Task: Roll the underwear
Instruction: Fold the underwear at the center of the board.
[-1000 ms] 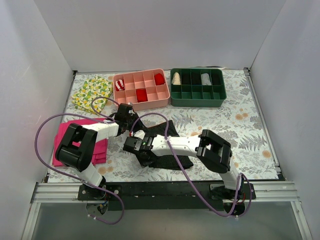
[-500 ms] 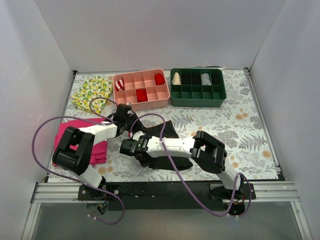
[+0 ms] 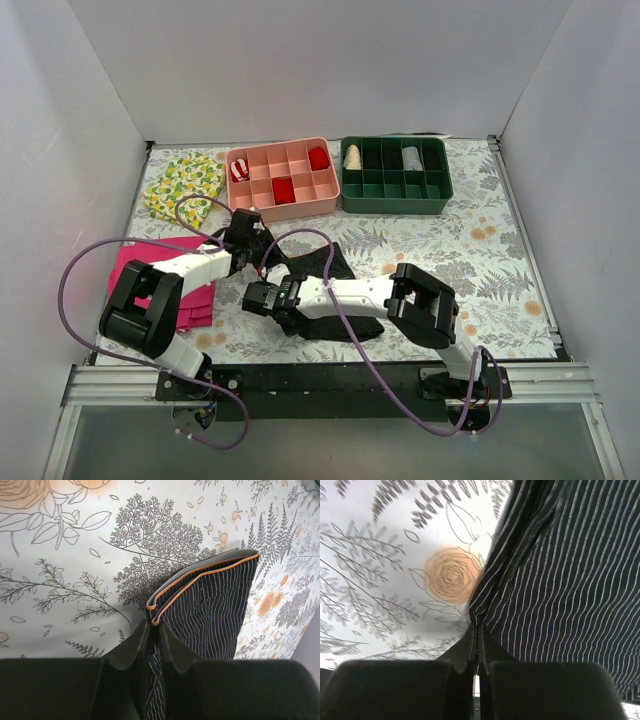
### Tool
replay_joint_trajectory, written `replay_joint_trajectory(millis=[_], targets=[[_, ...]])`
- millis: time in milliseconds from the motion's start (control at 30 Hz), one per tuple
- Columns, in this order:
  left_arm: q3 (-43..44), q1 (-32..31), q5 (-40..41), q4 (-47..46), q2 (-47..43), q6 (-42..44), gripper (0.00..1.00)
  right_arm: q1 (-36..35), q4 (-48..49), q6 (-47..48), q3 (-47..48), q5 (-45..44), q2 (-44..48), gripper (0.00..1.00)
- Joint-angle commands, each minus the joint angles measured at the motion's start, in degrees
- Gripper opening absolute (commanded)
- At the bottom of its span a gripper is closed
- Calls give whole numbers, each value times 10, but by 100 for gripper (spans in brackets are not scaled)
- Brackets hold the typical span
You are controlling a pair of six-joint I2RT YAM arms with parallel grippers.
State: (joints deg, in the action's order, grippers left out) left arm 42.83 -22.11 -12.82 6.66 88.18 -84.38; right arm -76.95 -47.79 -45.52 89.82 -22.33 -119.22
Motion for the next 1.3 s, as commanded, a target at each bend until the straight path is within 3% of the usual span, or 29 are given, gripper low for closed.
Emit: replay_joint_trajectory(millis=[0, 300, 600, 1033, 1267], targets=[[3, 2, 44, 33, -53, -3, 5, -1, 52, 33, -46, 3, 61, 1], [12, 3, 102, 114, -110, 8, 4, 5, 205, 73, -128, 98, 166, 1], [27, 3, 146, 179, -150, 2, 4, 30, 292, 83, -201, 193, 221, 1], [88, 0, 158, 223, -95, -3, 4, 86, 444, 35, -351, 283, 300, 1], [147, -36, 177, 236, -38, -6, 4, 123, 494, 21, -405, 308, 327, 1]])
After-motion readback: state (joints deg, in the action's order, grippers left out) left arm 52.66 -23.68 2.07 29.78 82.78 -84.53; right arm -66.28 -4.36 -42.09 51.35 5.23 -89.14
